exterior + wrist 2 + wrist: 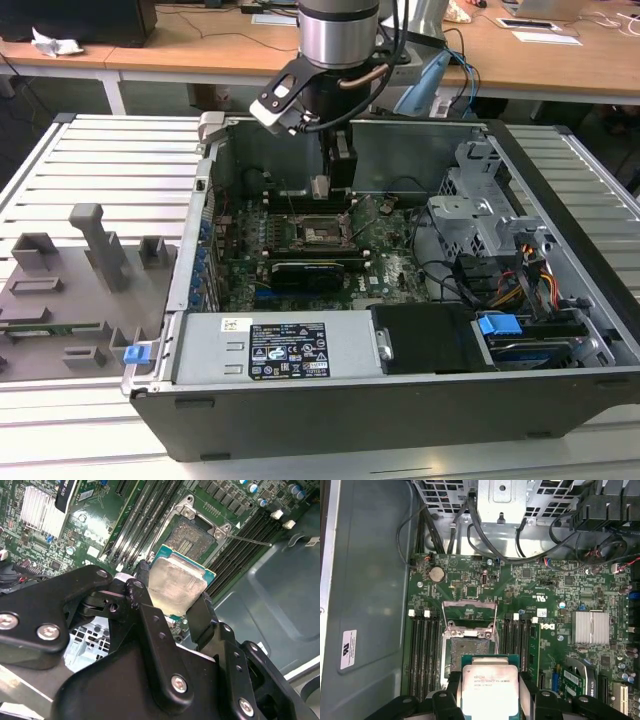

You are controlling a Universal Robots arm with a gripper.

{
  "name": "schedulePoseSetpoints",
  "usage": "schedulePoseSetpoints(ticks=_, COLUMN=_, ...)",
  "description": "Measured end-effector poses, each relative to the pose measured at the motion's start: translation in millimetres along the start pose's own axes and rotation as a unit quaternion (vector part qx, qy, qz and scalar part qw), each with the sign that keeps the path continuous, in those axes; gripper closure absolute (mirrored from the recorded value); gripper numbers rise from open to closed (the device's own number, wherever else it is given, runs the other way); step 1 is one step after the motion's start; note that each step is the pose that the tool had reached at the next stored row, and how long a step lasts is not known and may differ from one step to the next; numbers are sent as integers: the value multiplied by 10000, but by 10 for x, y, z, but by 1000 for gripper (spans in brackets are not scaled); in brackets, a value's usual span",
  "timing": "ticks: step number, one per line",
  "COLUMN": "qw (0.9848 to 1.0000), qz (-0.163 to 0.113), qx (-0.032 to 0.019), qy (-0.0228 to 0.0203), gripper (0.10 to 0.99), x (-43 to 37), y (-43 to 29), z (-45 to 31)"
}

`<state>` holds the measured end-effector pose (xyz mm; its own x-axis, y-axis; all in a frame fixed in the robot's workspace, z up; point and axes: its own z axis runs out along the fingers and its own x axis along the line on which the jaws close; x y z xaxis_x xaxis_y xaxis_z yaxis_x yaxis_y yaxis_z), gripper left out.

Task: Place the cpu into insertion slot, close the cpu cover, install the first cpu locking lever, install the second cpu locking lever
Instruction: 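Place the cpu into insertion slot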

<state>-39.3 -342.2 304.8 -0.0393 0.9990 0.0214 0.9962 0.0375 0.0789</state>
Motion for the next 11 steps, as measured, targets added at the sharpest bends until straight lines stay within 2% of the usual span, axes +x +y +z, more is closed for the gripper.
schedulePoseSetpoints(ticks=11, qw=10000, qz=0, qx=-1, qy=1, gripper=545, x=-1, y=-4, z=48)
